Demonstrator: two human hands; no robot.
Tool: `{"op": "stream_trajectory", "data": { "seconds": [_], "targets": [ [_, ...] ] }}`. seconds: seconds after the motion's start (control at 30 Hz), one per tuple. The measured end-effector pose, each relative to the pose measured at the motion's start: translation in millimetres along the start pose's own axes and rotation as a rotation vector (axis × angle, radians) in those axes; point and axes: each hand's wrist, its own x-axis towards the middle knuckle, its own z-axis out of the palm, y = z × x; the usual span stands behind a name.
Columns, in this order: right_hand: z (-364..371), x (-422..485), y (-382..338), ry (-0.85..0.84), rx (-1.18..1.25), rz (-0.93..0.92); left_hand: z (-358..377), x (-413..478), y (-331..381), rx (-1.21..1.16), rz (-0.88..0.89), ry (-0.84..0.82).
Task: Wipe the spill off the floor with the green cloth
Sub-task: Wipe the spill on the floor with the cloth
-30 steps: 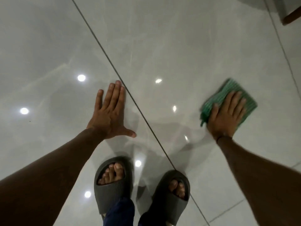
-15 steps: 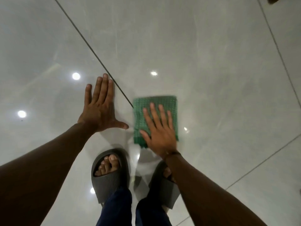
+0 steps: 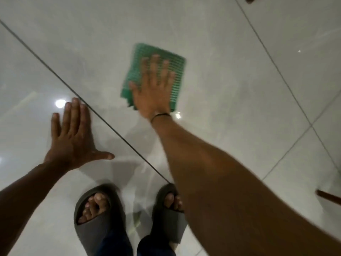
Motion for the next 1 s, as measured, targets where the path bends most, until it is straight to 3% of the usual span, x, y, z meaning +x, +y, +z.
{"op": "stream_trajectory", "data": {
  "seconds": [0.1,0.23,0.33,0.43,0.53,0.6,0.7,0.83,0.93,1.0],
  "targets": [
    [24.0,-64.8,-28.5,-0.010,0.036,-0.281,0.1,0.8,-0.6,0.016,-0.014,-0.047],
    [47.0,-146.0,28.9,-0.032,-0.014,-0.487,2.6,0.2,-3.5,0.020,0.010,-0.028],
    [36.2,-174.5,110.1,-0.096,-0.061,-0.357,2.9,0.9,-3.0,0.001,0.014,-0.023],
    [15.1,-148.4,165.3,-0.070,-0.111,-0.028,3.1,1.0,-4.9,0.002,0.016,0.013],
    [7.2,-73.7,144.7,0.062,-0.036,0.302,3.6,-1.9,-5.6,0.009,0.024,0.028],
    [5.1,-31.6,105.8,0.105,0.011,0.350,2.2,-2.6,-5.0,0.017,0.028,0.034],
    [11.0,-10.6,39.6,0.128,0.003,0.160,-0.4,-3.1,-3.1,0.027,0.025,0.050],
    [34.5,-70.6,-20.4,0.000,-0.056,-0.451,0.2,-5.1,-1.5,0.033,0.029,0.057],
    [49.3,-125.1,33.6,-0.111,-0.152,-0.826,0.6,-5.1,-1.8,0.037,0.048,0.053],
    [43.4,-140.3,99.7,-0.133,-0.226,-0.887,2.3,-5.3,-3.2,0.039,0.040,0.066]
  ]
}}
